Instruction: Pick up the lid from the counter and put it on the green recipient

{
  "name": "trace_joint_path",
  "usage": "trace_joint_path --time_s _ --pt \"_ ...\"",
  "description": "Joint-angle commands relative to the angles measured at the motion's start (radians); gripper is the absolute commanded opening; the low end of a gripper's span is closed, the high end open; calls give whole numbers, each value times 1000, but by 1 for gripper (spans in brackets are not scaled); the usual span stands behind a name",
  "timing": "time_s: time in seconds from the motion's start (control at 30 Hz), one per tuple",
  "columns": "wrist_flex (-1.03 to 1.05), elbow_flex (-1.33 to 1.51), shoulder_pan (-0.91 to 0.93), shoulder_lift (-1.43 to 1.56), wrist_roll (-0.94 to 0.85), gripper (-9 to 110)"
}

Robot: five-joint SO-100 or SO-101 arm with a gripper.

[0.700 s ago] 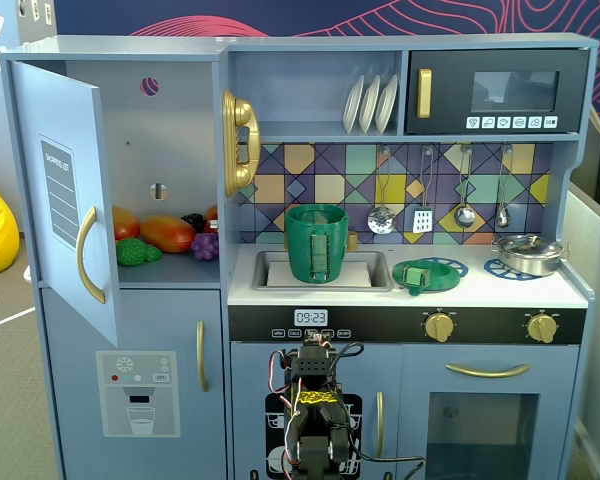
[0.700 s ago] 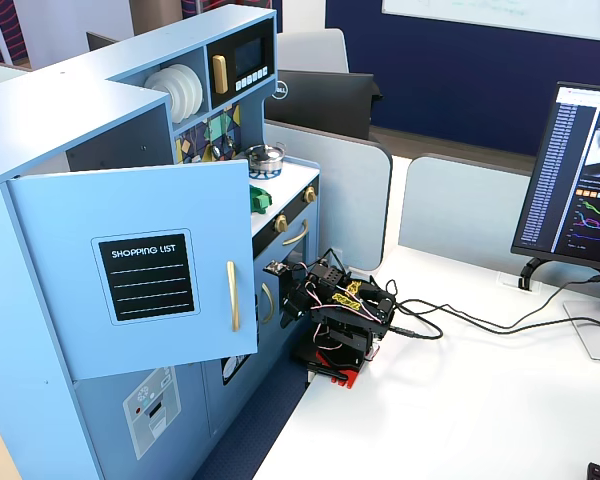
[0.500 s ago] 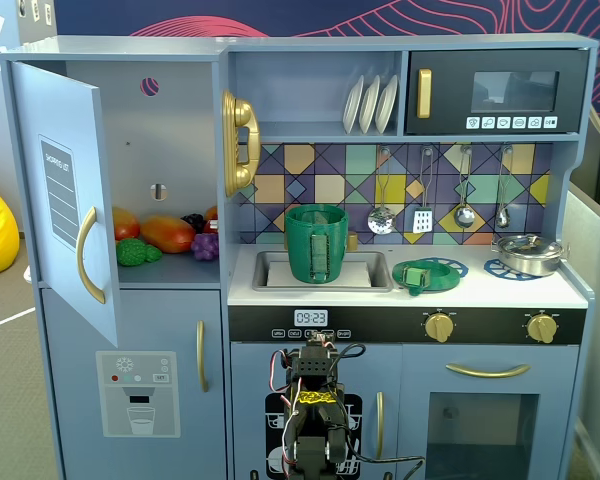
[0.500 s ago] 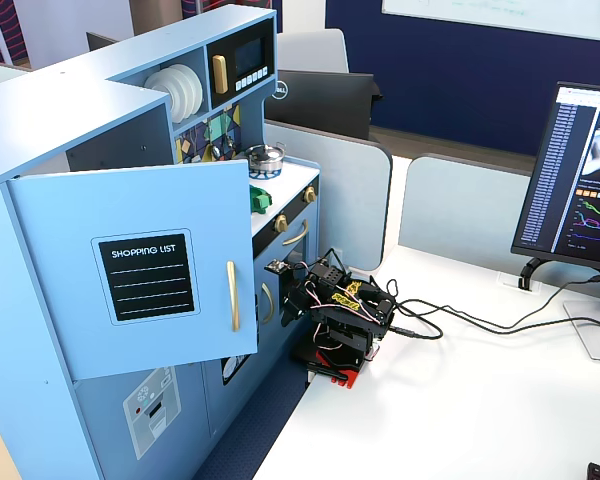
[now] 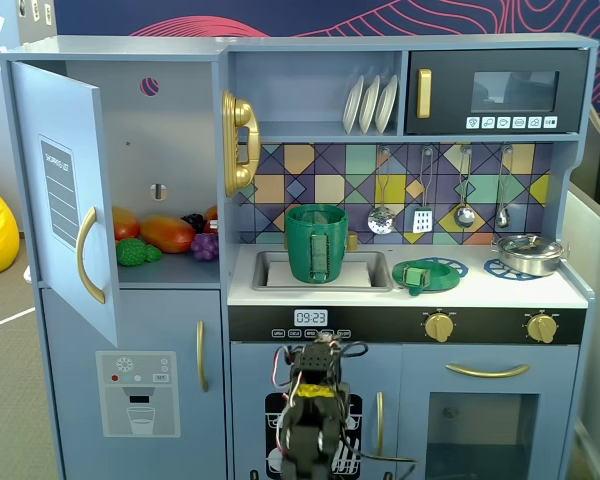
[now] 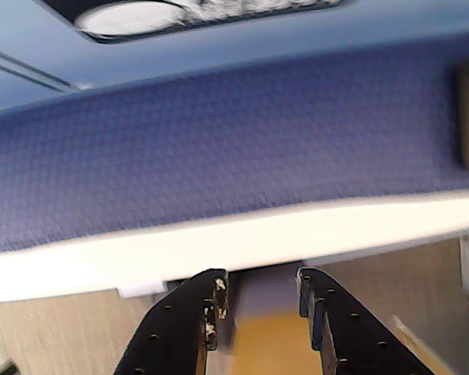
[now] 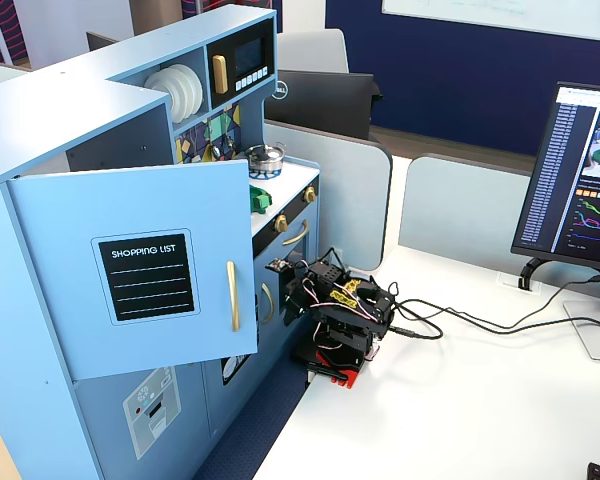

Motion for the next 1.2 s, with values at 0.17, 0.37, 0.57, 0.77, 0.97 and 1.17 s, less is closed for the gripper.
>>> trace_joint_path --time_s 0.17,0.37,0.57,0.77,0.97,1.17 --pt "-382 -509 262 -290 -115 0" --pt "-546 -537 439 -278 -101 17" --pt "-692 -495 480 -244 -71 39" --pt "-867 -460 502 -278 -98 46" --pt "-1060 -468 541 -408 -86 48" --pt "-1115 -508 523 -505 -87 45"
